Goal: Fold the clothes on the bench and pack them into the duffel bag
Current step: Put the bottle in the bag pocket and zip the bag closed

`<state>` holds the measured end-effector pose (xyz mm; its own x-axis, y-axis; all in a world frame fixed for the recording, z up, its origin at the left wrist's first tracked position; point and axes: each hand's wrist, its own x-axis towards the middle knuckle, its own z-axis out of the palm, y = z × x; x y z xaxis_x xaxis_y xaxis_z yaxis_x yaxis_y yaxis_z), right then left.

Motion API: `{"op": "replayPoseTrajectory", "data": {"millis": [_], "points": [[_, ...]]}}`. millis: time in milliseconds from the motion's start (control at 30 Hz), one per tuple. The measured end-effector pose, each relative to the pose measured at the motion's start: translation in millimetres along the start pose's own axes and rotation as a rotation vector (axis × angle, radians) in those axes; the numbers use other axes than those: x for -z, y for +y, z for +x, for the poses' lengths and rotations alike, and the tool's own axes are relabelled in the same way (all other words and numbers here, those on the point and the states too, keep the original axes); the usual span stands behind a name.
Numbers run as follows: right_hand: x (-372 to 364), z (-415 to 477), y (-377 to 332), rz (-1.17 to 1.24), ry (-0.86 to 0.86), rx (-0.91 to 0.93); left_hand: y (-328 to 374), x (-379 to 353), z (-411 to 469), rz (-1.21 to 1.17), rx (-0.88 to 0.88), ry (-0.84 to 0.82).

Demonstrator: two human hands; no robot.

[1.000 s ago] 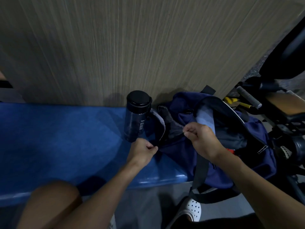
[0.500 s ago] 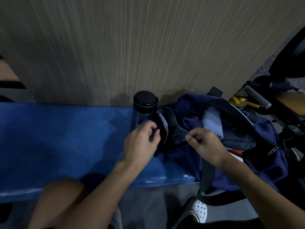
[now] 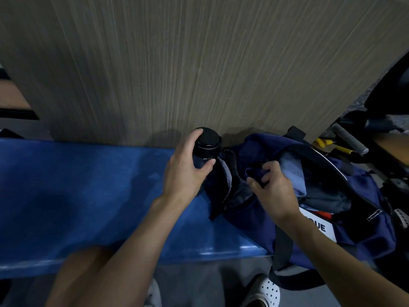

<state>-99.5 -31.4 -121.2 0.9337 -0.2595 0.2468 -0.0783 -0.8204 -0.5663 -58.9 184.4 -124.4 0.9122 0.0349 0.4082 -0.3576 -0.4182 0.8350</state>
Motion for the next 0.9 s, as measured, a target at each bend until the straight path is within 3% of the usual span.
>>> {"op": "replayPoseTrajectory", "data": {"millis": [67,200,367,600,900], "points": [[0,2,-2,0.022,0.053,0.017,3,2,1,-0.052,0.026,0.061],[1,3,0,-0.078,0.003,0.126,22,18,7,-0.245,-0.027,0.3],[8,18,9,-0.171,-0.037,0.008,51,34,12,-0.417,-0.184,0.477],[19,31,6,-0.153,-0.049,0.074,63,29,1,-0.668,-0.135,0.482],[28,29,7,0.36,-0.032,0.028,27,-1,-11,-0.535,0.165,0.387]]}}
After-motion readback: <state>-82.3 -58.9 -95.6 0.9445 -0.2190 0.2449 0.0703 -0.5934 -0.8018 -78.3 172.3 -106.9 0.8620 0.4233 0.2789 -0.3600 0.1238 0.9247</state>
